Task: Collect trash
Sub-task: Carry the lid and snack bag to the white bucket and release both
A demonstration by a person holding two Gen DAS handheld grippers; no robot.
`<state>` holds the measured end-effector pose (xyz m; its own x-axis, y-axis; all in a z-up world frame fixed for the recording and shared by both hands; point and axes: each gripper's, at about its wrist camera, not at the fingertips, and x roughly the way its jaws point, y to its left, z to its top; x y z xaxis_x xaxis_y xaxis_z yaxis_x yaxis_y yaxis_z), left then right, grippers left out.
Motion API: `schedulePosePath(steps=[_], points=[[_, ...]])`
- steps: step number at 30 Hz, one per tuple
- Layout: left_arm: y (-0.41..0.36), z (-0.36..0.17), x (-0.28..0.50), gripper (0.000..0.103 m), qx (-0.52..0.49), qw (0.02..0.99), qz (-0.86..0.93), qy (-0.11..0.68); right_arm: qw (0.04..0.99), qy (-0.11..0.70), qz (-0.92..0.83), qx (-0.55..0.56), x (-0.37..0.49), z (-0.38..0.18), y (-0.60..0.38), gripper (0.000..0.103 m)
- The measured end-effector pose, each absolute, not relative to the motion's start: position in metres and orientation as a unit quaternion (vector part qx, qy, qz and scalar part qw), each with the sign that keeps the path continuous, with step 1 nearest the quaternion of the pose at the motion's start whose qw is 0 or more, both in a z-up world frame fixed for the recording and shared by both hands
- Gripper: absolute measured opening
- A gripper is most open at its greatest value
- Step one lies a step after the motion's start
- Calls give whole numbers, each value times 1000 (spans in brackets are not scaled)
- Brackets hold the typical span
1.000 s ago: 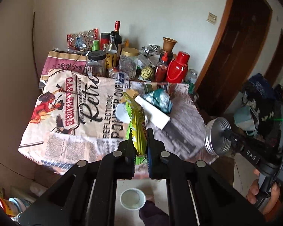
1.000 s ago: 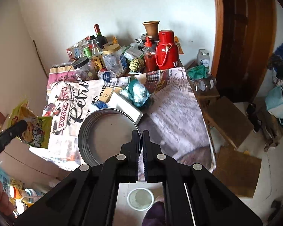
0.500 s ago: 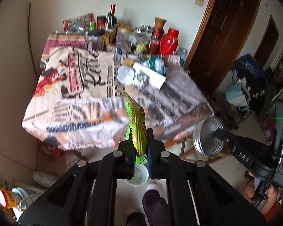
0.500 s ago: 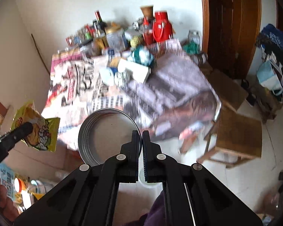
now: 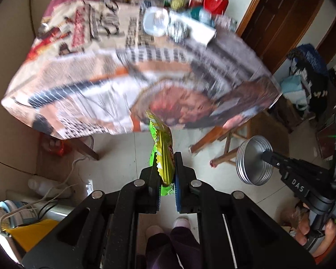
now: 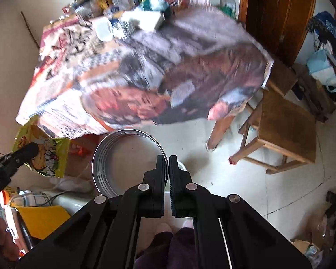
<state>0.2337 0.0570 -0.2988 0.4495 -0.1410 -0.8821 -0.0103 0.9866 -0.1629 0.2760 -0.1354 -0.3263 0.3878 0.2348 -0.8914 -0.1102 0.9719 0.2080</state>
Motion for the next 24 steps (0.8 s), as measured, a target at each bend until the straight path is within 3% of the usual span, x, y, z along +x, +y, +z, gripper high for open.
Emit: schedulePosePath(steps=[24], points=[[57,-700,279,9,-160,770,-16,617,755,645,117,3,338,-709,-109,4]])
